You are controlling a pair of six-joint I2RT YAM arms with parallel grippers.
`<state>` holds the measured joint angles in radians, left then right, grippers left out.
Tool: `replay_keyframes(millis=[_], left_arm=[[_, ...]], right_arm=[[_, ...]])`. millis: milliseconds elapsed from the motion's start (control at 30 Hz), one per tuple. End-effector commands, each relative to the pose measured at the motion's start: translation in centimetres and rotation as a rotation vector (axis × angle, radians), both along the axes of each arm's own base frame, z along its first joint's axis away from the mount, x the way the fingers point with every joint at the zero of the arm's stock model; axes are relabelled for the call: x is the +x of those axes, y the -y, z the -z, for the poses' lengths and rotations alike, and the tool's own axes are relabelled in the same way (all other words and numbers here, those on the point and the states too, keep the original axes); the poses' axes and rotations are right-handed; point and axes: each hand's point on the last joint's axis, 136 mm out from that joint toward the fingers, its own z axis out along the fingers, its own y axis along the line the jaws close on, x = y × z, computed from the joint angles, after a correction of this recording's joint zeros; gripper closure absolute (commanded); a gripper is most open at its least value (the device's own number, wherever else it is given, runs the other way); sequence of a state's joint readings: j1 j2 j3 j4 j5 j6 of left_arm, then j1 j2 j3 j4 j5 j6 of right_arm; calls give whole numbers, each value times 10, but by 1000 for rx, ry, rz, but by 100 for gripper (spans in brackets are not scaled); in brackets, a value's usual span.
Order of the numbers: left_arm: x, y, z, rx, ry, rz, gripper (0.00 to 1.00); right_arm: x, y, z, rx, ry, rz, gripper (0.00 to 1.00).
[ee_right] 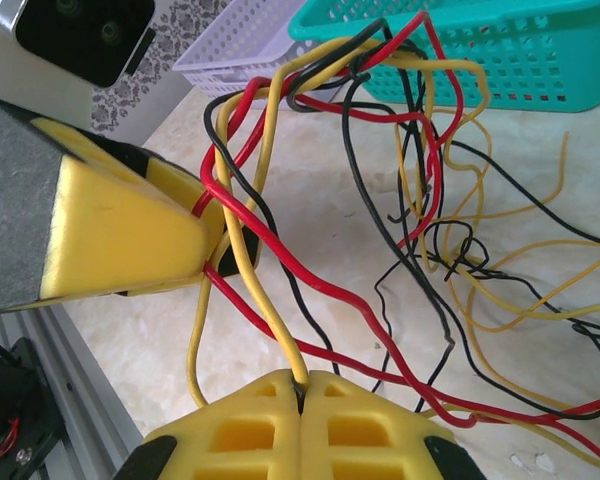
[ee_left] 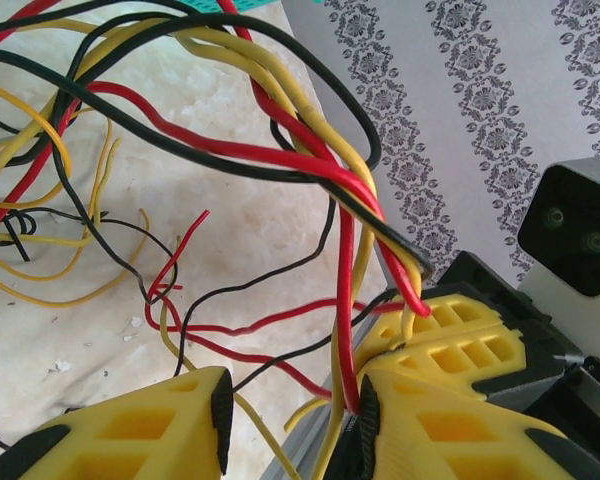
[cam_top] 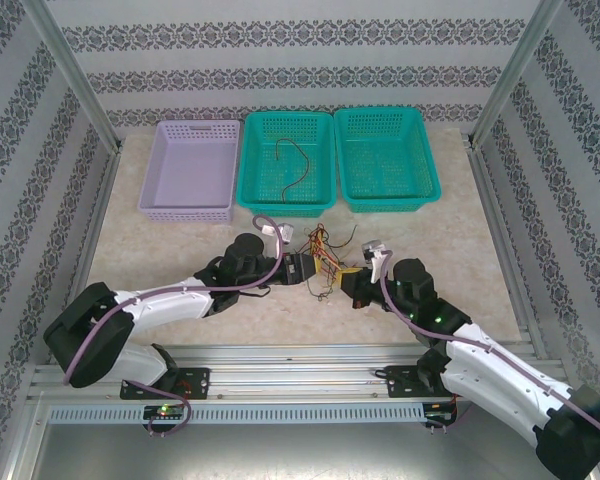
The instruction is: Untangle the cables
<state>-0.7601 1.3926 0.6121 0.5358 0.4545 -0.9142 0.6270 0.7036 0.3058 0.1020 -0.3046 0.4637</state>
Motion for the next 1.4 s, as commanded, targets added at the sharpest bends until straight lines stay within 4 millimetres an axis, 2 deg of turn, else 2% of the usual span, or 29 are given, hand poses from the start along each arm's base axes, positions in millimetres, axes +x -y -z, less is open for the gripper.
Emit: replay_keyframes(millis=[0, 200, 233, 333, 467, 667, 800, 900, 1367], left_arm=[[7, 9, -18, -58, 45, -11, 61], [10, 11, -21, -76, 46, -23, 57], [10, 10, -20, -74, 45, -25, 58], [10, 9, -21, -77, 50, -31, 64], [9, 6, -22, -75, 56, -40, 66], [8, -4, -30, -88, 91, -75, 63], [7, -8, -37, -96, 112, -85, 56], [6, -11, -37, -91, 117, -95, 55], [1, -8, -32, -93, 109, -57, 67]], right_arm=[[0, -10, -21, 30, 62, -42, 100], [-2, -14, -18, 22, 53, -58, 100], [0, -15, -29, 33, 73, -57, 100], [0, -14, -30, 25, 79, -49, 100], [0, -12, -29, 21, 80, -44, 100], [1, -12, -25, 2, 73, -44, 100], [1, -11, -21, -9, 66, -39, 100], [1, -12, -20, -8, 62, -43, 100], [1, -11, -23, 0, 69, -30, 100]])
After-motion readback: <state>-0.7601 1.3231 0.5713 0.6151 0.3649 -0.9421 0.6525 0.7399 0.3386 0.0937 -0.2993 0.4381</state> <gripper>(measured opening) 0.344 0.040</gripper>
